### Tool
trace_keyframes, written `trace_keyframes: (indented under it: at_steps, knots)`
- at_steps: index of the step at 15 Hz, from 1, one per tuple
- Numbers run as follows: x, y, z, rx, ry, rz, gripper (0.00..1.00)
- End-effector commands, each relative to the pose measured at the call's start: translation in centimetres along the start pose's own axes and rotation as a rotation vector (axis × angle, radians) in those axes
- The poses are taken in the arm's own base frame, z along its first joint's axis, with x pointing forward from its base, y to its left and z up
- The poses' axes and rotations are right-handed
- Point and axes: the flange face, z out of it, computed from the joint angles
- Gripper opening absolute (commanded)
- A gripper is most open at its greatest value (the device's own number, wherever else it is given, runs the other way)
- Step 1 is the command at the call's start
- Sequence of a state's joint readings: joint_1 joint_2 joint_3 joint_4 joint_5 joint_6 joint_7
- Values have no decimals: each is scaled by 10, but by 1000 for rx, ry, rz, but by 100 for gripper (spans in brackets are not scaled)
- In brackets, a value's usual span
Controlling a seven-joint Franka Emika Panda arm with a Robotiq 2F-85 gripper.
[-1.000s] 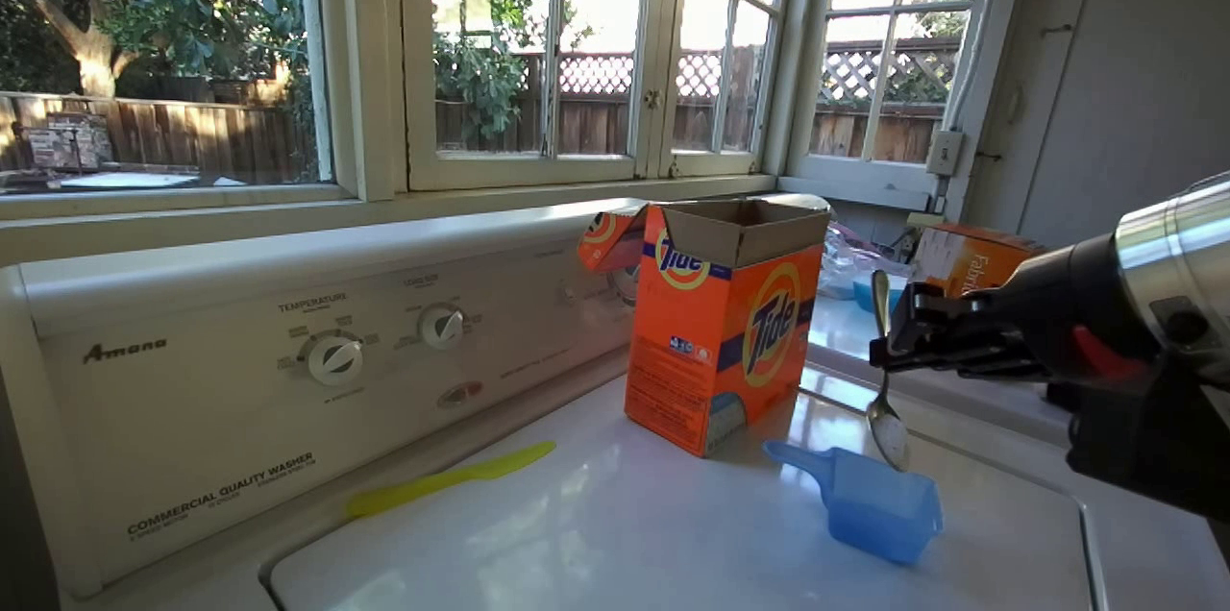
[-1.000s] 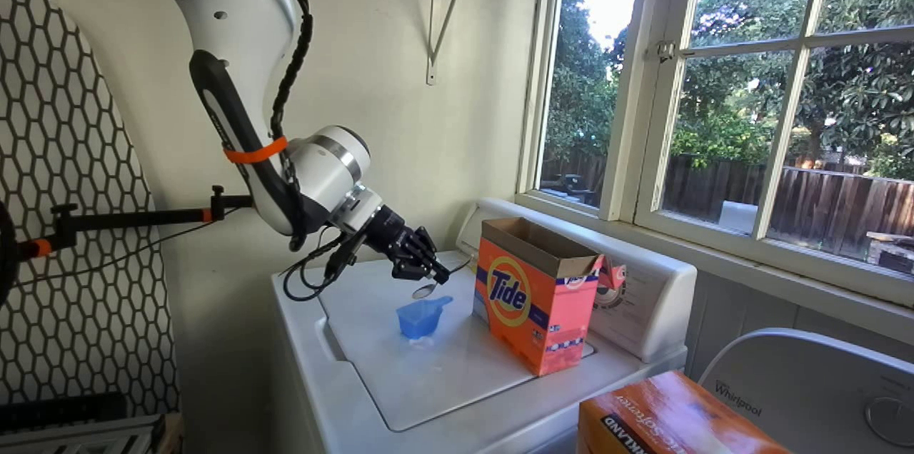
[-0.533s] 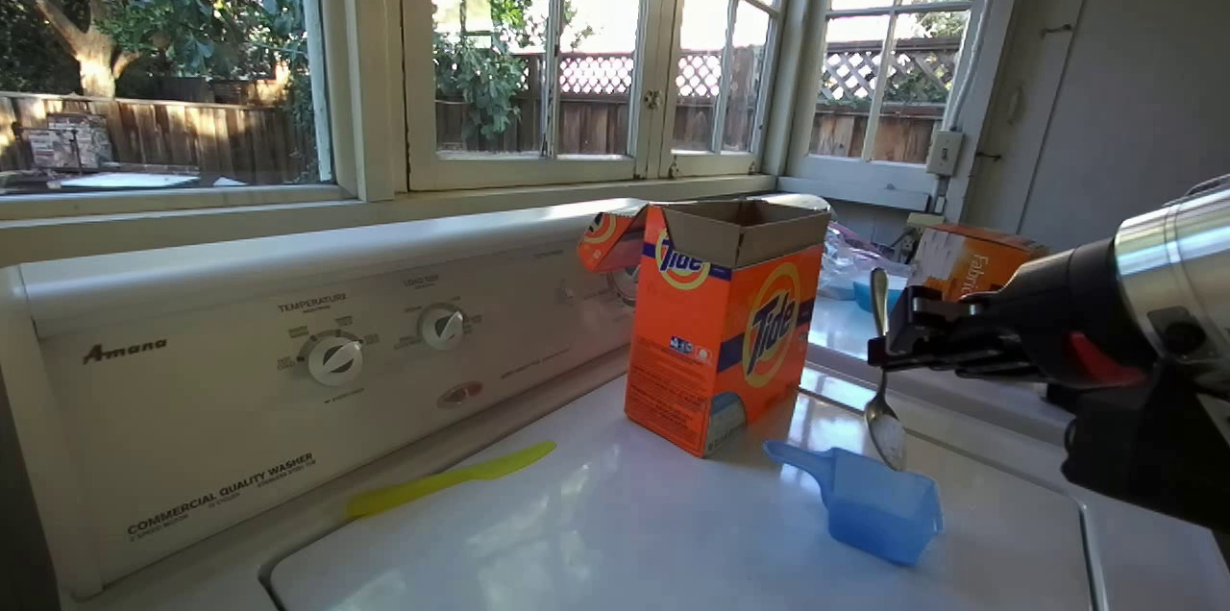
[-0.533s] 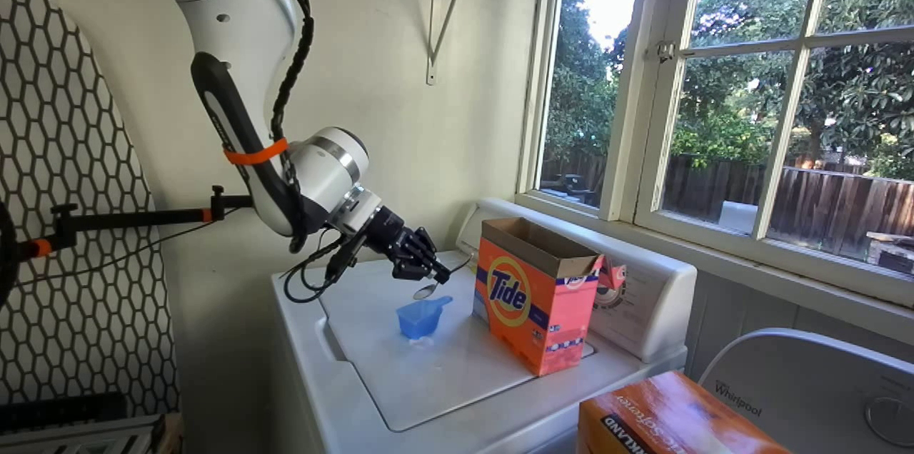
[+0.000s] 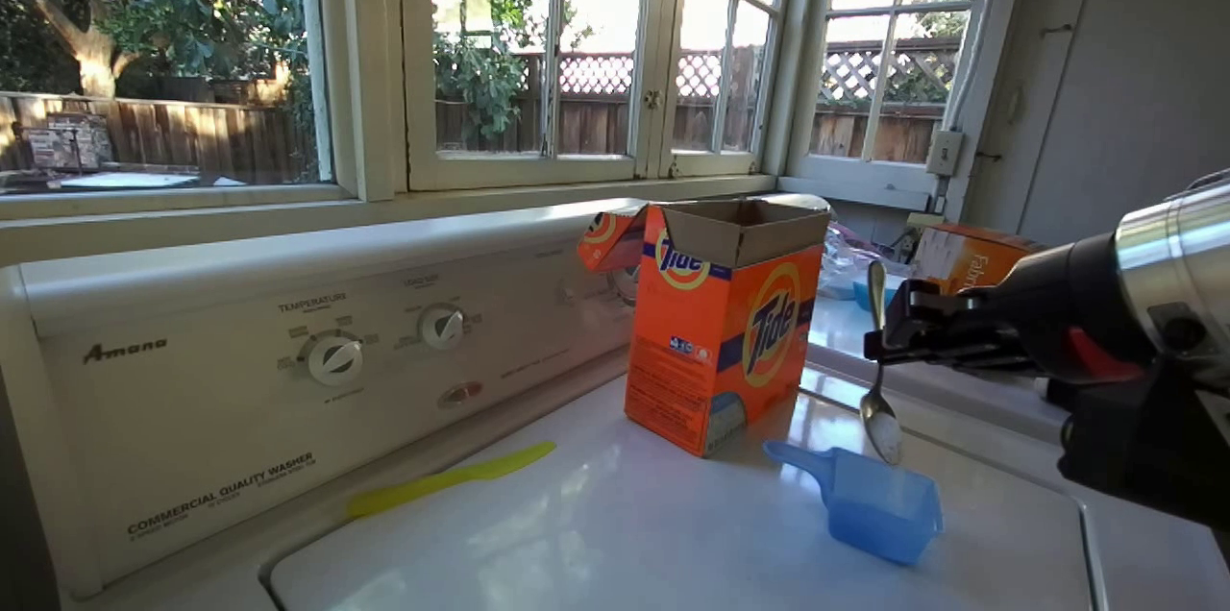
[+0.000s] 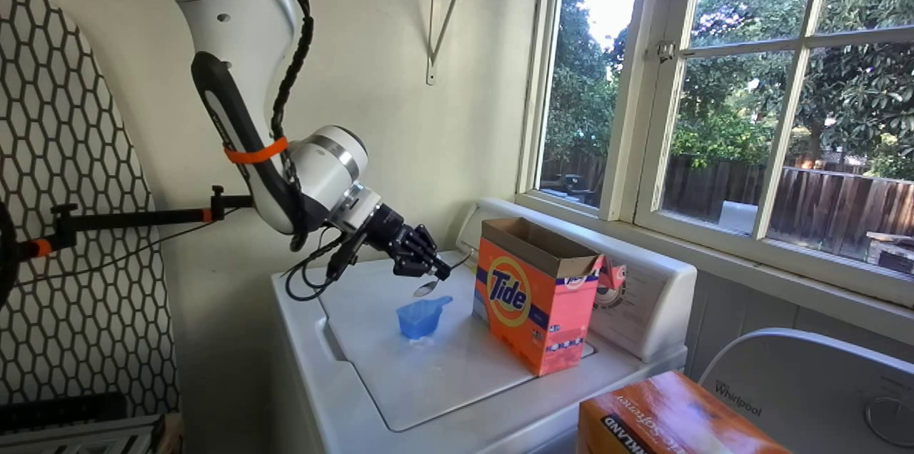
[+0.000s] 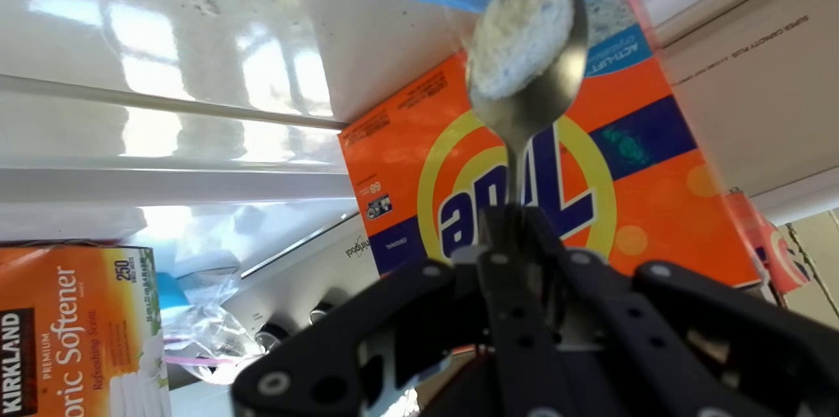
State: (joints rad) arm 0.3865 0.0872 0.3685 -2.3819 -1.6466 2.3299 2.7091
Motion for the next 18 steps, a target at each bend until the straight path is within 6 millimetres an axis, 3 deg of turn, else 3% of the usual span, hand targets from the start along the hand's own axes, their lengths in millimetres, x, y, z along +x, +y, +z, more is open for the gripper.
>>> trace_keyframes:
  at_steps: [1,18]
  knots:
    - [-5,-2,0,21,43,1,2]
    - [-7,-6,-4,21,97,-13,2]
